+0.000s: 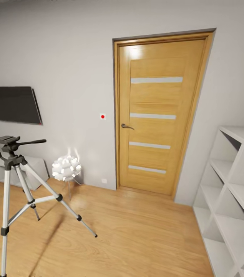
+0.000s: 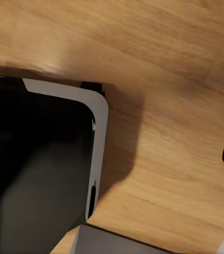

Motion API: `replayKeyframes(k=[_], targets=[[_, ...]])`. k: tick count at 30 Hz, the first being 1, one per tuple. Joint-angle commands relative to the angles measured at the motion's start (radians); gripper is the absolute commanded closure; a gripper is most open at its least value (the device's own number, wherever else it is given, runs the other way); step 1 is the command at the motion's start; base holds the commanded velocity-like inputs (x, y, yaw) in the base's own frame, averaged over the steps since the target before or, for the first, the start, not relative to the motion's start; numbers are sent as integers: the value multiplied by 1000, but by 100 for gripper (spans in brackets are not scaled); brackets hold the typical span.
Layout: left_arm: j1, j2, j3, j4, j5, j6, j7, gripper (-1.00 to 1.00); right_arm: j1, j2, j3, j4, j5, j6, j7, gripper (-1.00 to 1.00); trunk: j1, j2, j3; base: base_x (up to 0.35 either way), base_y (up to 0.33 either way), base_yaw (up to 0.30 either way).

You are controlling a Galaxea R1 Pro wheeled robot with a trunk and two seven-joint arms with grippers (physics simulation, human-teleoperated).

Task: Attach the digital camera to the camera tripod in the bedroom.

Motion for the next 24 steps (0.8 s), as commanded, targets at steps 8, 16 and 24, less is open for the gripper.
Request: replayKeyframes(k=[8, 16, 24], targets=[[-1, 0, -9, 0, 7, -1, 3, 100, -2, 0, 7, 4, 0, -6, 1, -100, 0, -2, 3, 0, 0, 255], [-1, -18, -9, 0, 7, -1, 3, 100, -2, 0, 7, 3, -4, -7, 1, -100, 0, -2, 8, 0, 0, 258], [0, -20, -9, 1, 5, -2, 3, 100, -2, 0, 7, 3, -3, -7, 1, -100, 0, -2, 13, 0, 0, 258]])
